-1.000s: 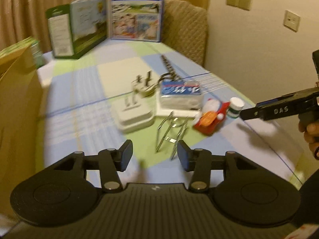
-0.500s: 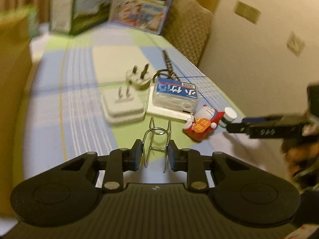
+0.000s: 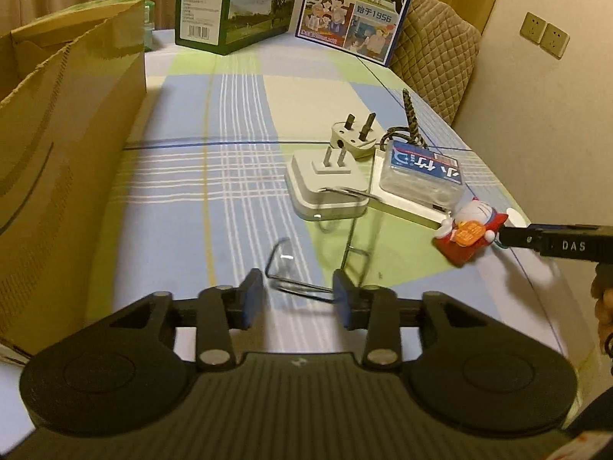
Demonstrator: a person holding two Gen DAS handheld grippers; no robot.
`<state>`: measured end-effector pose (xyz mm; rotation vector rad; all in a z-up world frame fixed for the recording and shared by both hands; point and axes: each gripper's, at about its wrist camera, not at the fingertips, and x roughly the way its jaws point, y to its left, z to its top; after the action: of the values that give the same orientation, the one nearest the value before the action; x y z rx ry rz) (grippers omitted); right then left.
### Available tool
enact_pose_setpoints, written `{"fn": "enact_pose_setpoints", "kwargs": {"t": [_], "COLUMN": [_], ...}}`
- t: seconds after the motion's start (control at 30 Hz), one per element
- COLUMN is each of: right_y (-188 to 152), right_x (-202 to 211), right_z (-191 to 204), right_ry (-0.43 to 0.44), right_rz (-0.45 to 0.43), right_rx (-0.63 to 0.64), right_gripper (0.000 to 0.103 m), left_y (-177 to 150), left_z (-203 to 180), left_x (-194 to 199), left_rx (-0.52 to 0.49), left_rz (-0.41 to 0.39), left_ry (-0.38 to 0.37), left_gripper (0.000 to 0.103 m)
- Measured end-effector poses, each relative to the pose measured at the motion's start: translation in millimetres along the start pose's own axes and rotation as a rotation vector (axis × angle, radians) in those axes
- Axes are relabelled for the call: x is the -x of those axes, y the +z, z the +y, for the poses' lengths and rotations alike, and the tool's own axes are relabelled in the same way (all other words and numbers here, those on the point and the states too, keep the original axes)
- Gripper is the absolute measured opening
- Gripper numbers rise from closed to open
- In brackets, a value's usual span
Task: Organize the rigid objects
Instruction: 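Grasp chrome wire stand with left tool while right tool grasps white jar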
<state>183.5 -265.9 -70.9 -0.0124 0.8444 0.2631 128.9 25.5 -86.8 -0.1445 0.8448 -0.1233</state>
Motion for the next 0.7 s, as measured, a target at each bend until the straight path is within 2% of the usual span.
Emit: {"fn": "enact_pose_setpoints", "kwargs": {"t": [0.07, 0.17, 0.33, 0.47, 0.7], "right_y": [1, 2, 1, 3, -4], "right_x": [-4, -9, -18, -19, -9], "right_z": [0, 1, 4, 5, 6], "right_ry": [-0.007, -0.009, -0.013, -0.020, -0.032], "right_rz": [-0.002, 0.001, -0.003, -0.004, 0.009], "right_rx": [-0.001, 0.008, 0.038, 0.049, 0.035], "right_gripper": [0.064, 0.062, 0.049, 0.027, 0.027], "left_y": [-1, 1, 2, -1, -8], "left_z": [2, 4, -3, -11, -19], "left_x": [0, 0, 6, 3, -11], "left_rx": [0.005, 0.004, -0.044, -0.103, -0.218], "left_rz": [-0.008, -0.018, -0.065, -0.065, -0.072], "left_ry": [0.010, 0.009, -0.010, -0.011, 0.021], "left_gripper": [0.043, 0.044, 0.060, 0.068, 0.068]}}
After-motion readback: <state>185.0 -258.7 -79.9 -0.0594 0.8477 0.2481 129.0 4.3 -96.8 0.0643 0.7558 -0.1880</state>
